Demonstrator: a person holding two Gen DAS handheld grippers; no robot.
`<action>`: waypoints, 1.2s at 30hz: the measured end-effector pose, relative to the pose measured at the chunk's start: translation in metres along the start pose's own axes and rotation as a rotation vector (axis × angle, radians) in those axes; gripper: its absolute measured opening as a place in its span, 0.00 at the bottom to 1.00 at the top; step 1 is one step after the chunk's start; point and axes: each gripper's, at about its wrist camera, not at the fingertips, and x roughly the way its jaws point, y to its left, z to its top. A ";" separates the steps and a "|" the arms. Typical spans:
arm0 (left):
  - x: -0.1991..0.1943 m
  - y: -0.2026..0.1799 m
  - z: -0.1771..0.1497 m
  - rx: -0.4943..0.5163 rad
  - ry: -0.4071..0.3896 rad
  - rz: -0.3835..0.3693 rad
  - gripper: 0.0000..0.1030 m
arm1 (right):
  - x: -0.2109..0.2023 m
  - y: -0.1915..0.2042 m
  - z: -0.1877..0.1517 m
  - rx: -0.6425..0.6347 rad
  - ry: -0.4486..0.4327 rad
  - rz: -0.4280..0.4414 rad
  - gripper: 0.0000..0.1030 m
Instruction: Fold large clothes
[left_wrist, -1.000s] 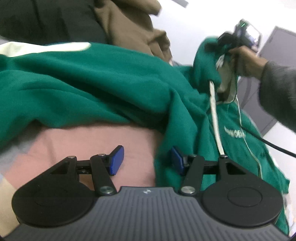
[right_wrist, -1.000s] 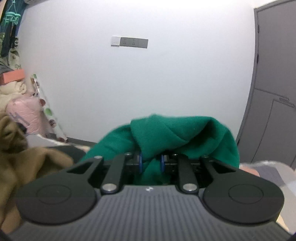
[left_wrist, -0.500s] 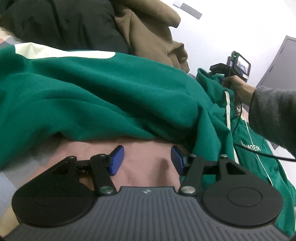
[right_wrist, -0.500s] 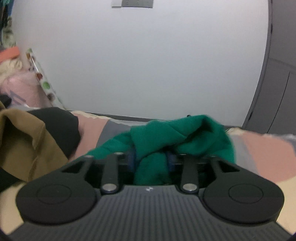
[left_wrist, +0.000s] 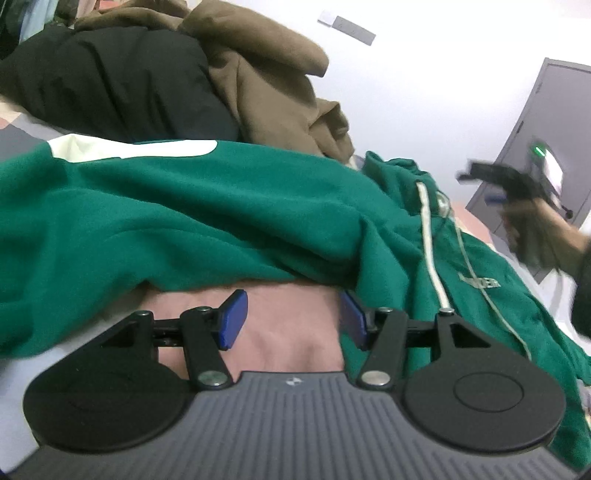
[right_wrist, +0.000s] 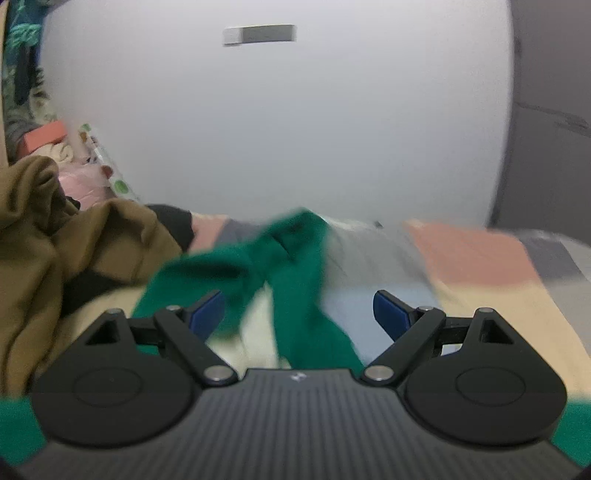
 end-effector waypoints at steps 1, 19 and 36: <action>-0.006 -0.002 -0.003 -0.001 0.000 -0.008 0.60 | -0.020 -0.011 -0.010 0.035 0.010 -0.004 0.86; -0.102 -0.060 -0.033 0.044 0.083 -0.115 0.60 | -0.317 -0.065 -0.171 0.232 0.220 0.047 0.85; -0.098 -0.095 -0.067 0.127 0.165 -0.004 0.60 | -0.299 -0.101 -0.243 0.082 0.435 0.078 0.57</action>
